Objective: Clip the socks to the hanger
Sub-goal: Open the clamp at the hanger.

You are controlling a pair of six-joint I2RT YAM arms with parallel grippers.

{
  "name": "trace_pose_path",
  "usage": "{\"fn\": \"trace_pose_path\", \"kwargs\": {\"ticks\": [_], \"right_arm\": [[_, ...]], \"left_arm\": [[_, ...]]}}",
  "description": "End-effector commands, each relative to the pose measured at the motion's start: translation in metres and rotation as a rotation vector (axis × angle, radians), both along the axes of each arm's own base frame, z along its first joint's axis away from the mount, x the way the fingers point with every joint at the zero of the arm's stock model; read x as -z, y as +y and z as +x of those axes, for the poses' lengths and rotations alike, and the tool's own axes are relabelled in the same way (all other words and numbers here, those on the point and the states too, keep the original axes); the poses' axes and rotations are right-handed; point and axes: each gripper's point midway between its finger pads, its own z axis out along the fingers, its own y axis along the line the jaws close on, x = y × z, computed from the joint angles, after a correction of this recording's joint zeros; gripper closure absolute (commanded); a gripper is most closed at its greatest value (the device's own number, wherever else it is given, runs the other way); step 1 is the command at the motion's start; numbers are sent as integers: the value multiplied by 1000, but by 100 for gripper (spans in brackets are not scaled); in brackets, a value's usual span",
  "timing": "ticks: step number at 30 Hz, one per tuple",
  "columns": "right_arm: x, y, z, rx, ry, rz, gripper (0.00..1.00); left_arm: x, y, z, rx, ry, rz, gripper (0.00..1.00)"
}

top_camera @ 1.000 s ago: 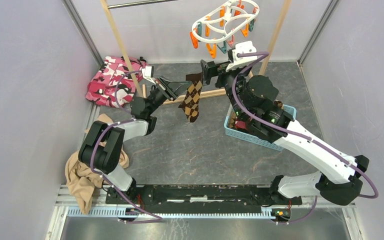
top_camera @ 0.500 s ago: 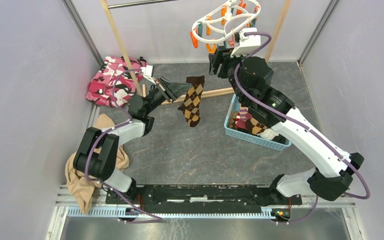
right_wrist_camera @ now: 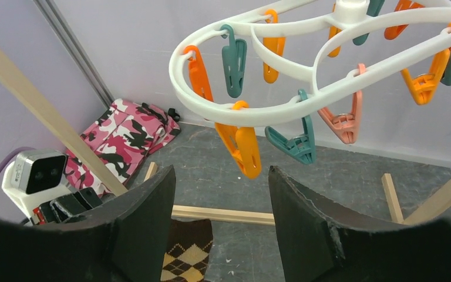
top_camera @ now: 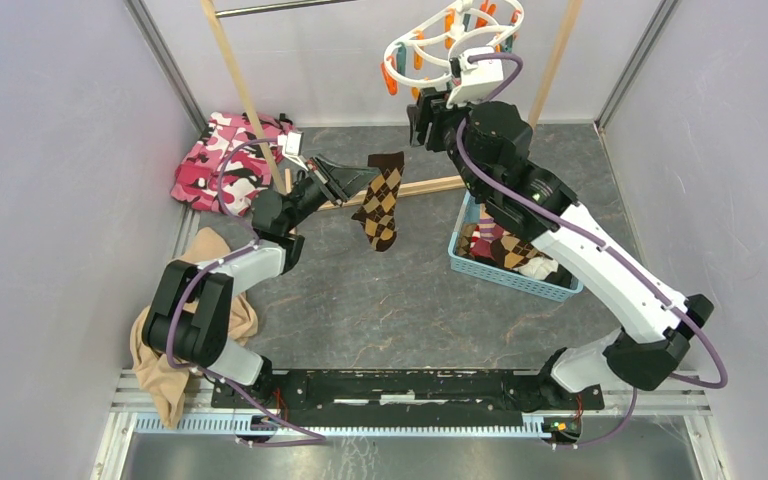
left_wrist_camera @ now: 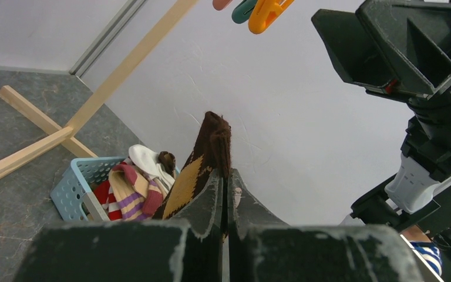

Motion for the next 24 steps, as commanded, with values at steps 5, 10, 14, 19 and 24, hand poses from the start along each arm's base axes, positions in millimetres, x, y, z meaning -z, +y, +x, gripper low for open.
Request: {"fn": "trace_pose_path", "kwargs": {"ticks": [5, 10, 14, 19, 24], "right_arm": [[-30, -43, -25, -20, -127, 76, 35], [-24, -72, -30, -27, -202, -5, 28], [-12, -89, -30, -48, -319, -114, 20], [2, -100, -23, -79, -370, -168, 23], [13, -83, -27, -173, -505, -287, 31]], "left_arm": [[-26, 0, -12, 9, -159, 48, 98], [-28, -2, -19, 25, -244, 99, 98], [-29, -2, -28, 30, -314, 124, 98], [-28, 0, -29, 3, -343, 151, 98], [-27, 2, -29, -22, -351, 174, 98]]}}
